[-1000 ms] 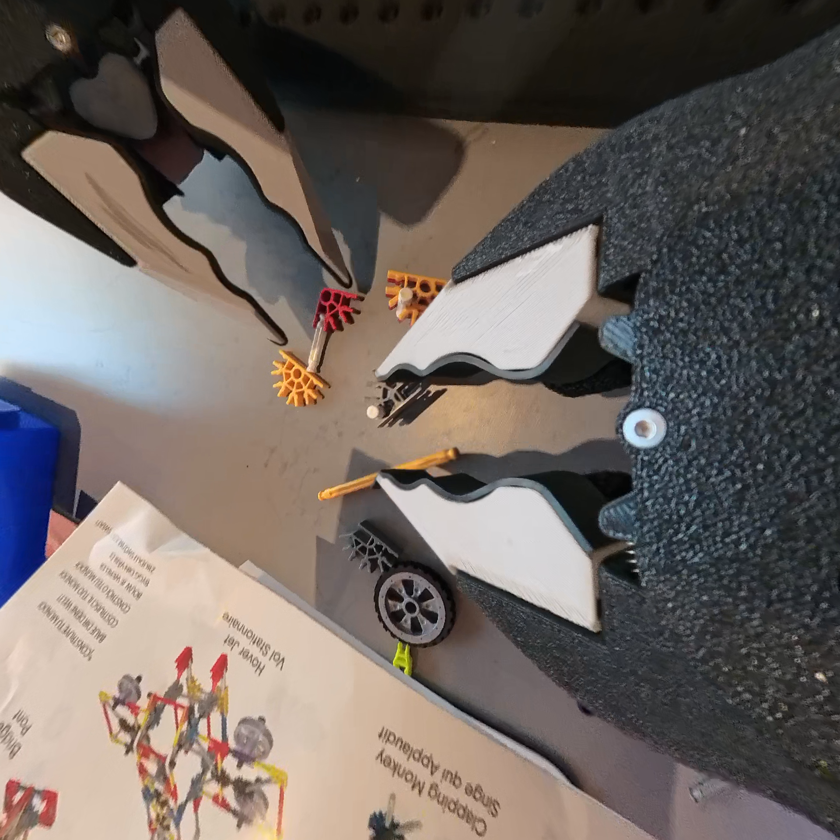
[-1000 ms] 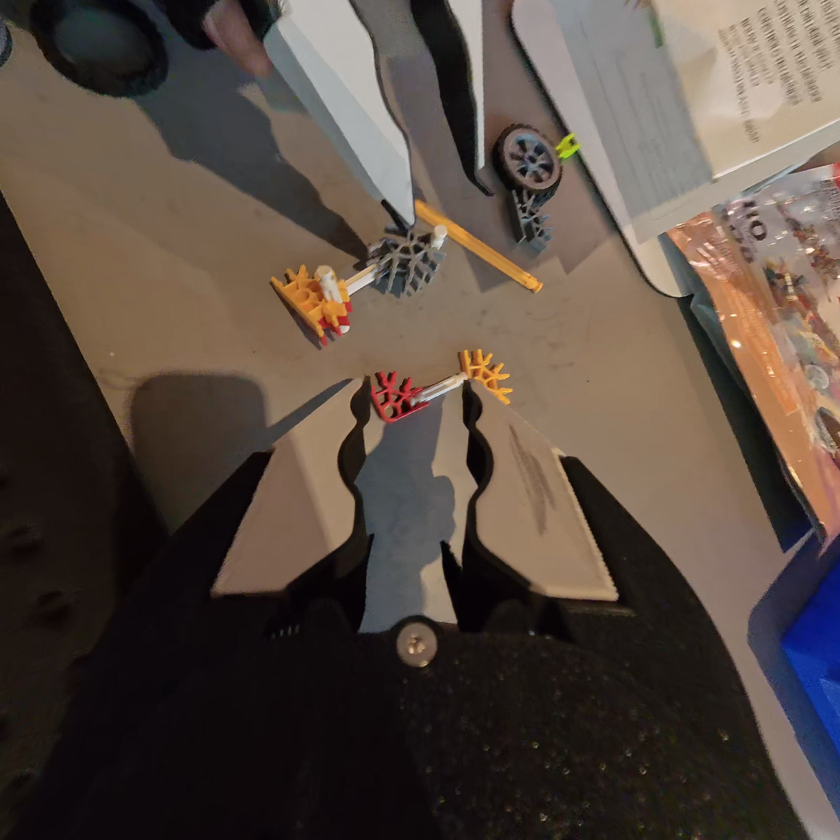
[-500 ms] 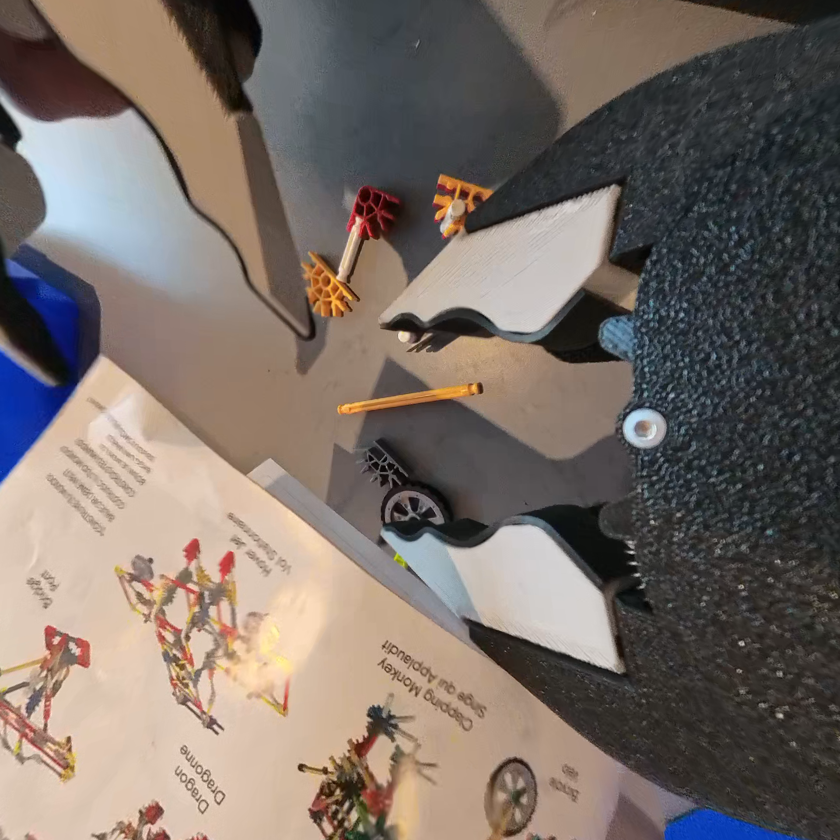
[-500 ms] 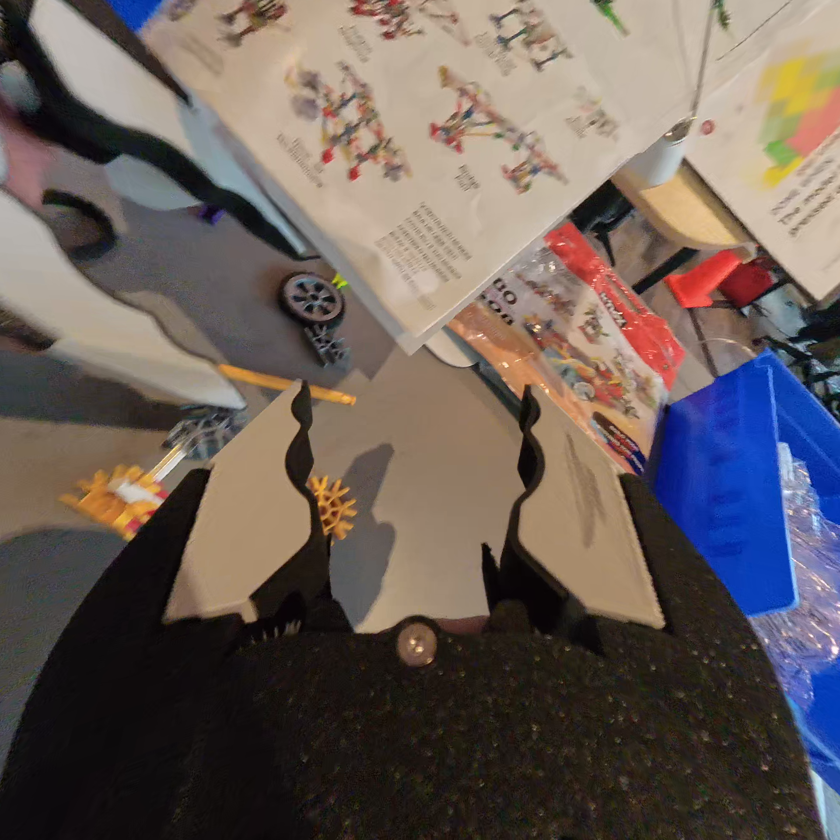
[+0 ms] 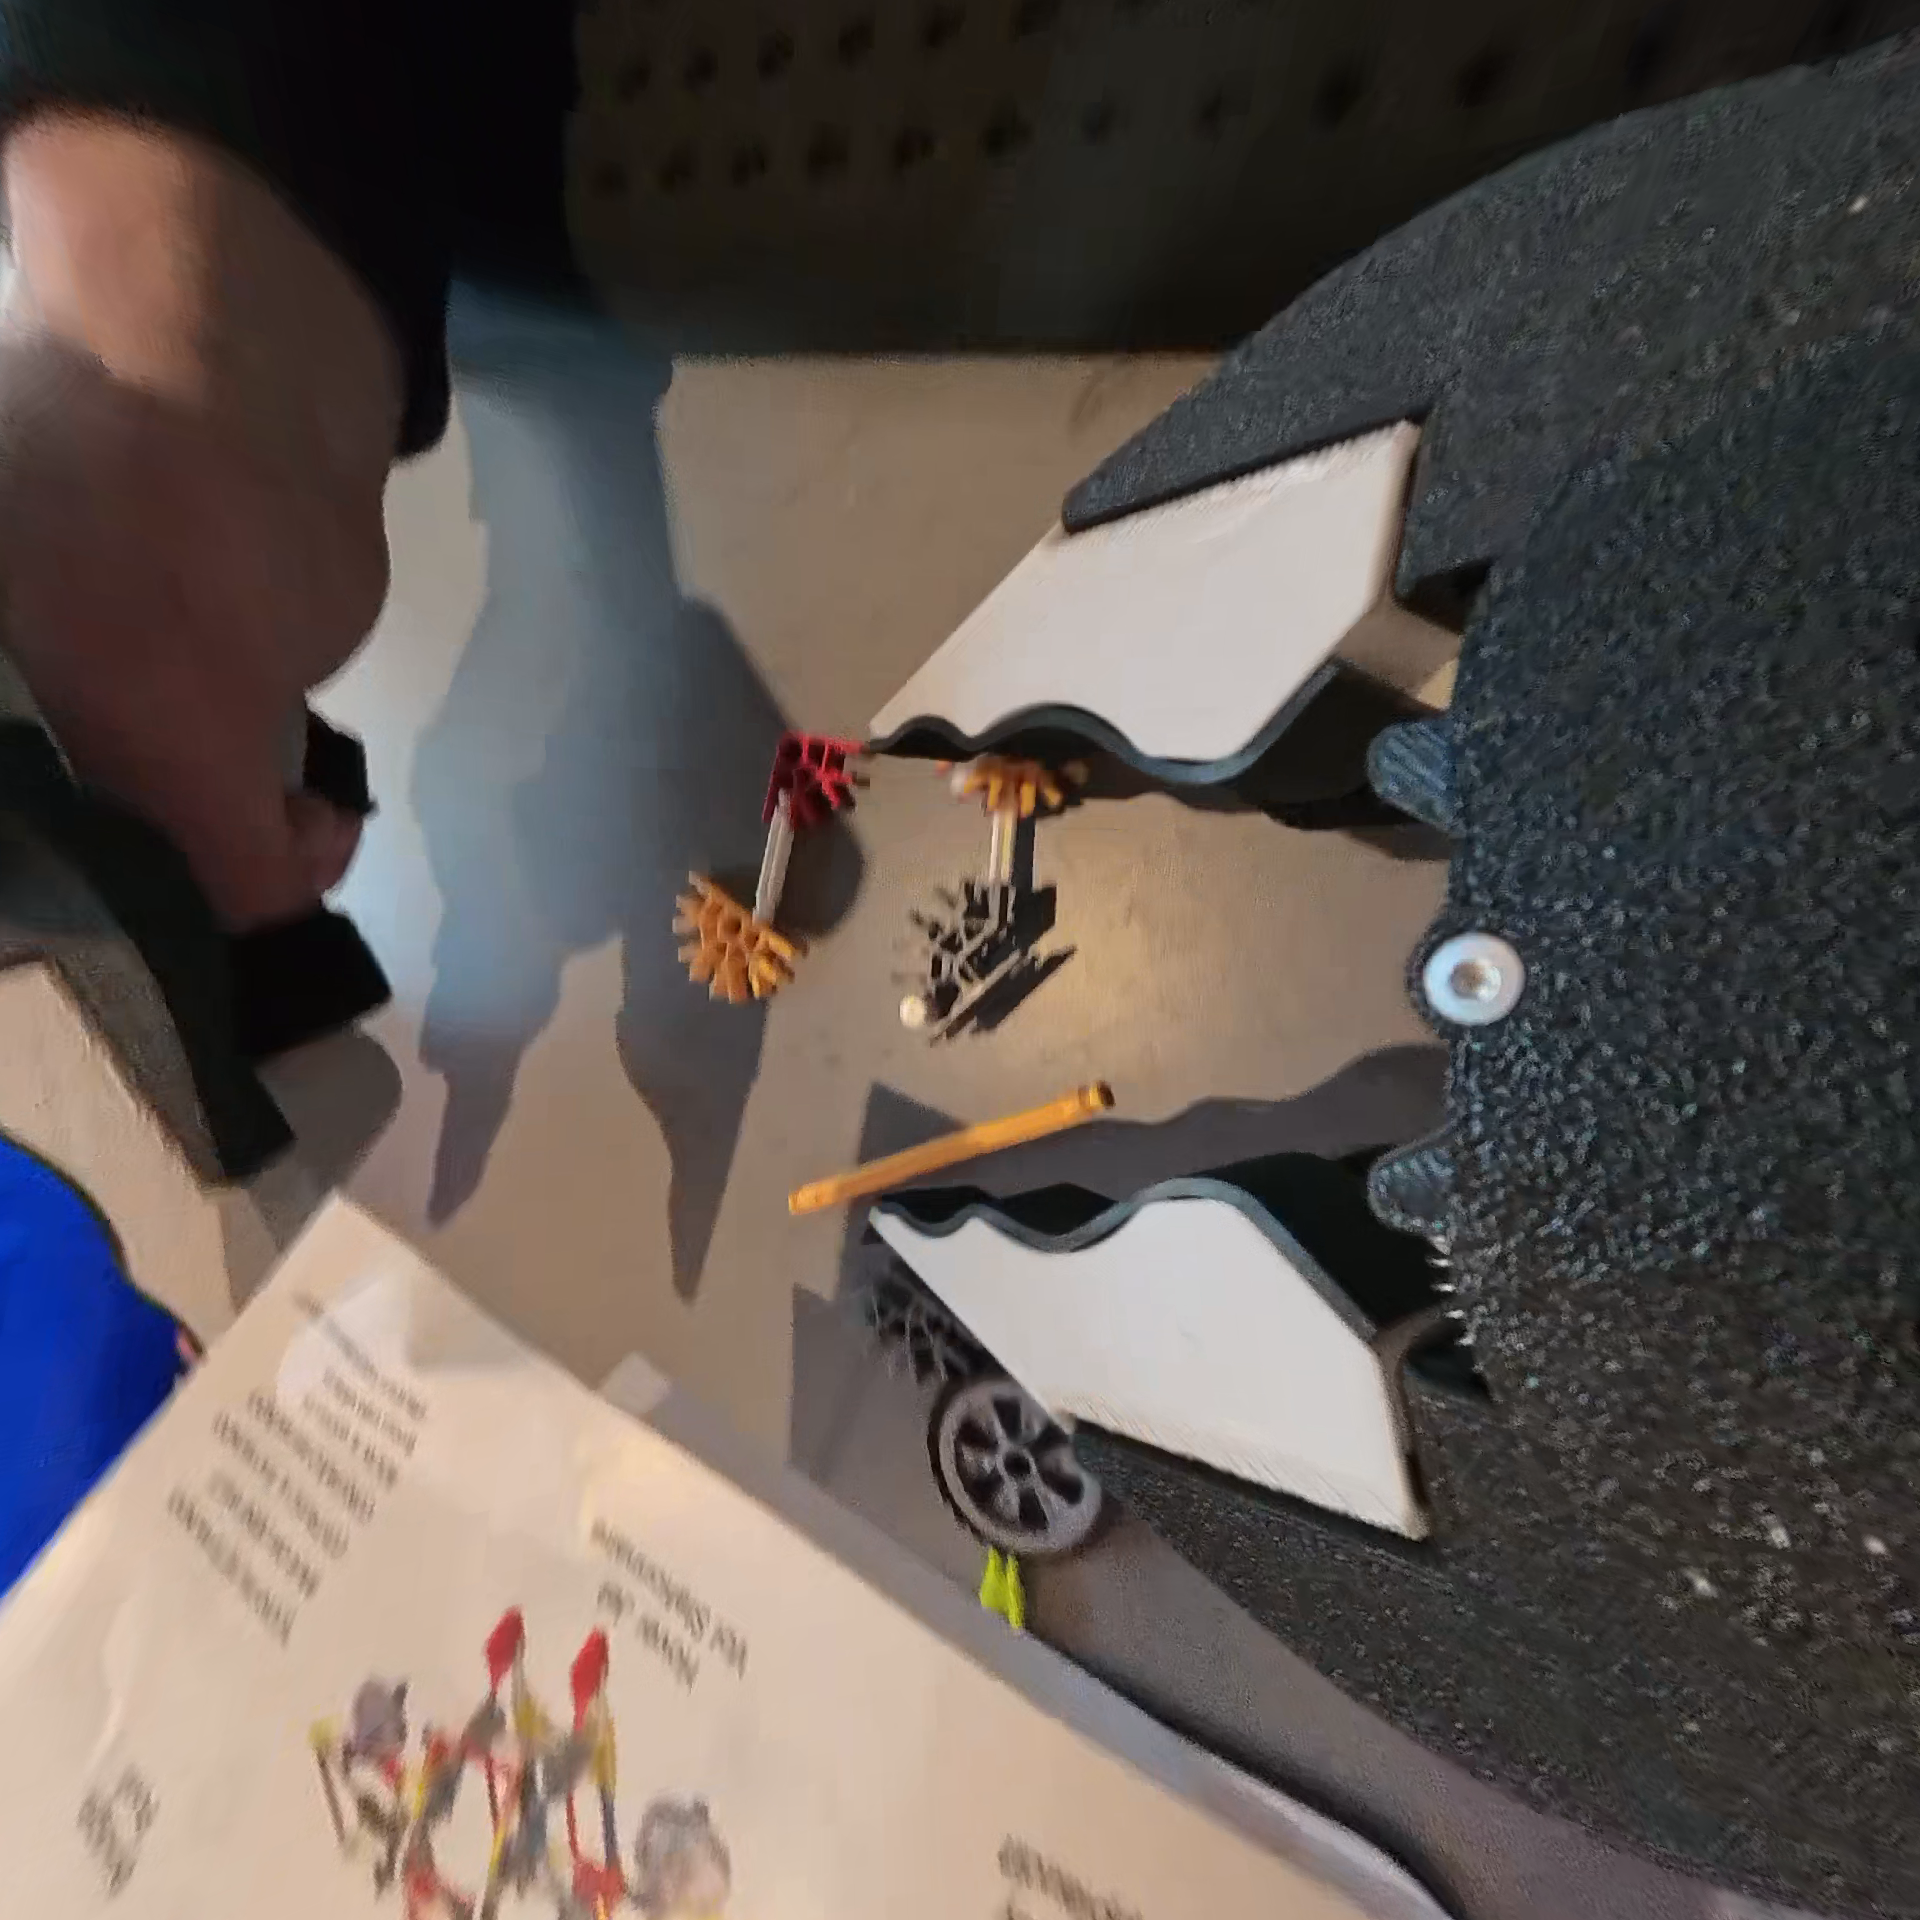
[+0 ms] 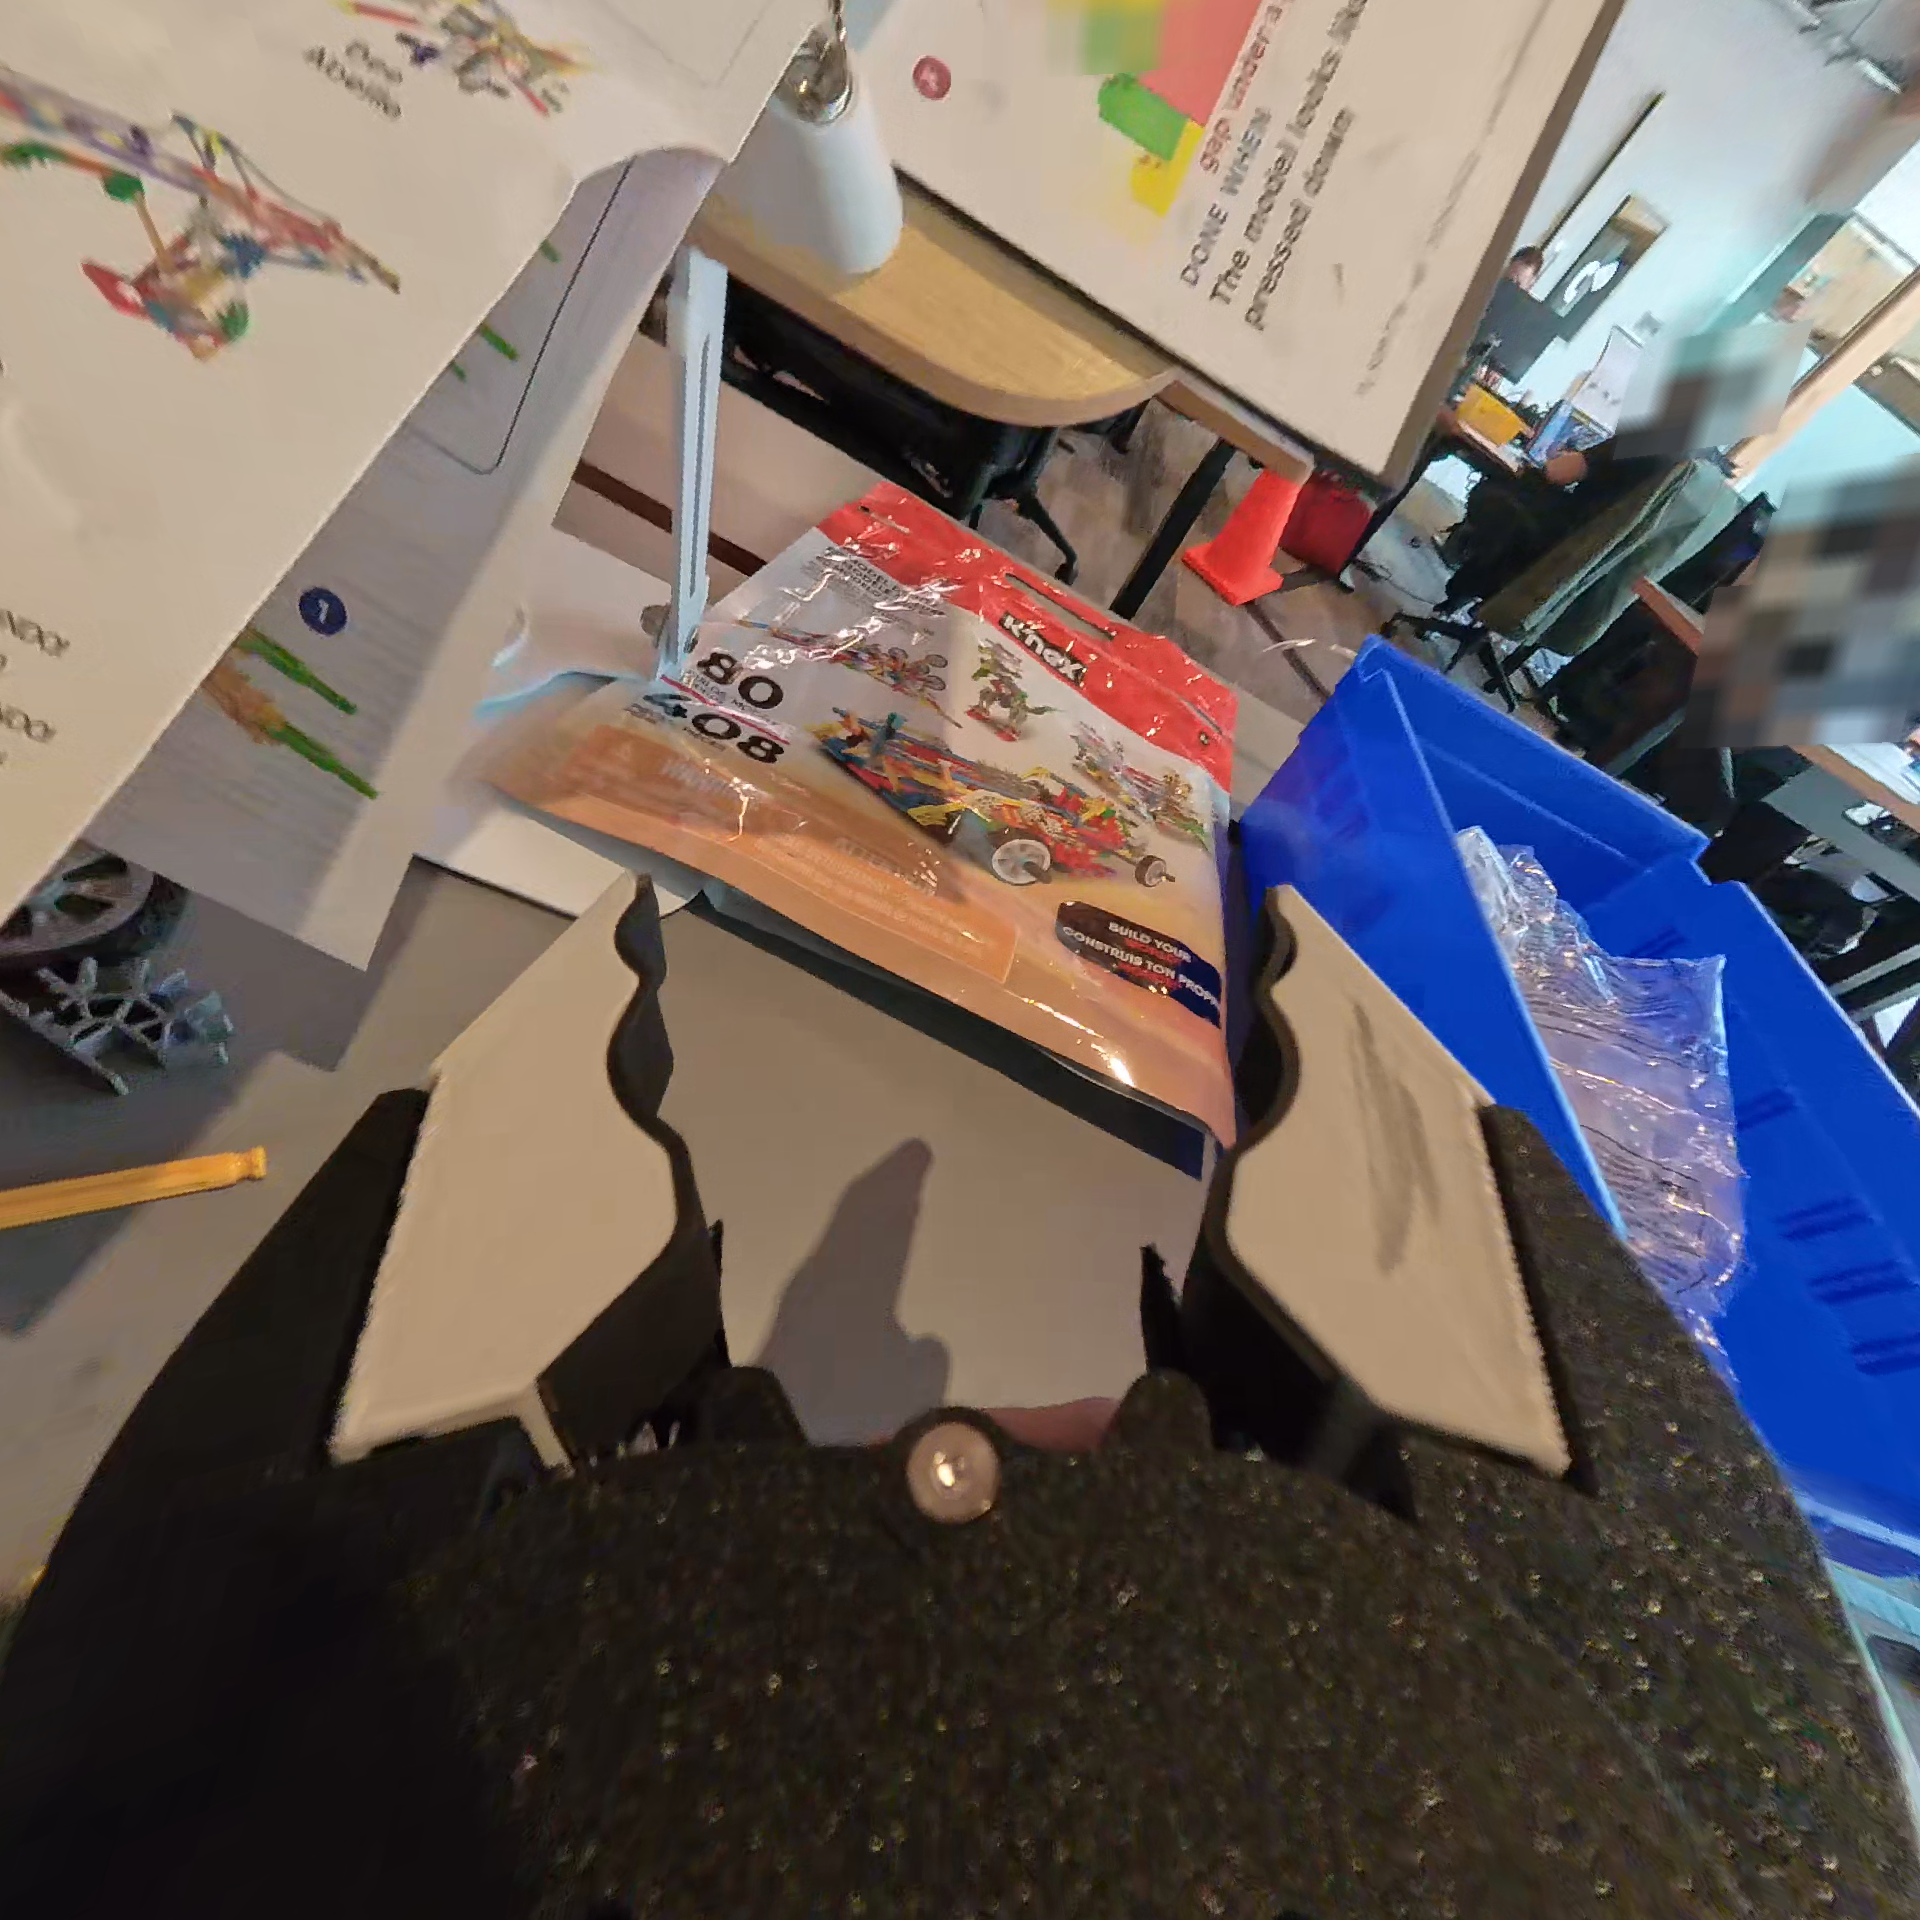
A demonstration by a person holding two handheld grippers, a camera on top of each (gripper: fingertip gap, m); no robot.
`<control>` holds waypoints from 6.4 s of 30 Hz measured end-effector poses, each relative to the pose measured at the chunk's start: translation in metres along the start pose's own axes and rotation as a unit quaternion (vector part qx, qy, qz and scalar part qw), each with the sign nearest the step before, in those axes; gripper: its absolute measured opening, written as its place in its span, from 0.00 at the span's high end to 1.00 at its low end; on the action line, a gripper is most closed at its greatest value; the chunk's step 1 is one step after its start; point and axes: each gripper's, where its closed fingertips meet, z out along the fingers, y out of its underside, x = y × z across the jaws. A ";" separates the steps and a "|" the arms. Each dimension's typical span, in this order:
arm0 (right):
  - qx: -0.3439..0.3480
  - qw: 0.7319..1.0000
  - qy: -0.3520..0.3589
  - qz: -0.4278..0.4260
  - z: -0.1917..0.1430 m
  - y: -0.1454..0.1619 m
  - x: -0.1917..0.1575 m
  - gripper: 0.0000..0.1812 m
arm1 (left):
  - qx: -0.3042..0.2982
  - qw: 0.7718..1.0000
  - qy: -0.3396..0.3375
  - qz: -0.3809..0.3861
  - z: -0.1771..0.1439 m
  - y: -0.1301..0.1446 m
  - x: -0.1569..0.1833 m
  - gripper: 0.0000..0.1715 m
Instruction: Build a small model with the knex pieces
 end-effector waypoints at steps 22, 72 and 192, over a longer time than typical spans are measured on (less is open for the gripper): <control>0.009 0.999 -0.044 0.009 -0.006 0.003 -0.010 0.40 | -0.056 0.994 -0.075 0.056 0.009 0.012 -0.010 0.35; -0.069 0.987 -0.057 -0.132 0.002 0.034 -0.047 0.38 | 0.287 0.848 -0.224 0.387 0.006 -0.189 0.102 0.22; -0.069 0.860 -0.486 -0.138 -0.093 0.074 -0.118 0.64 | -0.080 0.994 0.023 0.076 -0.001 0.026 0.003 0.76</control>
